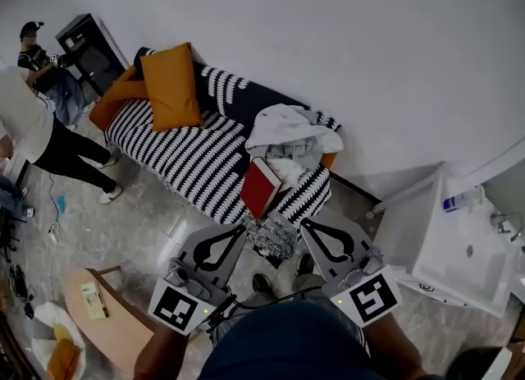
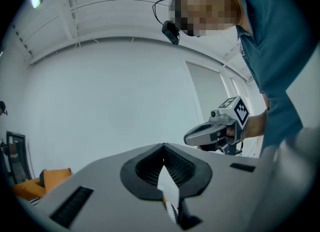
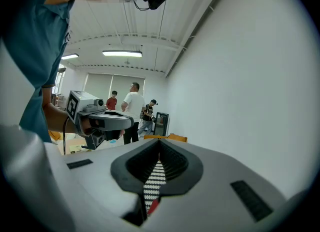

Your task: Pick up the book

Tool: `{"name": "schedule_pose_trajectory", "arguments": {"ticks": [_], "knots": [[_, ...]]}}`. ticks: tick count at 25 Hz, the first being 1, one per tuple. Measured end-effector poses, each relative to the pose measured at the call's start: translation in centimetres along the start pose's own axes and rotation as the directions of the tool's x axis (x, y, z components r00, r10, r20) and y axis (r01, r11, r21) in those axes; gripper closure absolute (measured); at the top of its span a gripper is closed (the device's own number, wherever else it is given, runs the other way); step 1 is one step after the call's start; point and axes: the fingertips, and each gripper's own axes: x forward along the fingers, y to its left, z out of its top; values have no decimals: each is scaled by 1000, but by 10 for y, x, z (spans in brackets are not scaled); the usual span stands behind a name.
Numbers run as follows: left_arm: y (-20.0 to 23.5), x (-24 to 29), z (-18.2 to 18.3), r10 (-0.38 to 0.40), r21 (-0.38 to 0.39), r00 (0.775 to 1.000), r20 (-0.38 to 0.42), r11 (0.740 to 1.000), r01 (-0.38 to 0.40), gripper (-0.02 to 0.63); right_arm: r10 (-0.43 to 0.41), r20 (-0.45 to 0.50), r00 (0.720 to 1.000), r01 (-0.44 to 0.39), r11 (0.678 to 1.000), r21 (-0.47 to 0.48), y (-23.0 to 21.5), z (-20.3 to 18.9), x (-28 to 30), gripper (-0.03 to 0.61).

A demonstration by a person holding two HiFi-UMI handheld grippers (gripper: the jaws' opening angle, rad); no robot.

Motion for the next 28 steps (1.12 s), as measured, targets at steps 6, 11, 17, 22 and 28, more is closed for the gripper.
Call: {"name": "schedule_pose_trajectory", "arguments": {"ticks": [6,11,17,22,28], "knots": [[-2,31,6,44,-25,999,17,999,-44,609,38,14,999,-38,999,-13,-34,-3,7,565],[0,65,11,79,-5,997,1,997,-79,609,90,39,995,-90,996,-8,-63,-3,12,565],[1,95,13,134,-4,991,4,991,-134,609,131,42,990,-130,991,-18,-99,-10,12,565],[-3,114,7,164,-7,986,-7,986,-165,609,178,21,984,-177,984,-23,-115,-26,18,565],[22,117,-18,140,-39,987,-75,989,-143,609,177,0,984,-177,984,-1,-122,-30,47,565]]}}
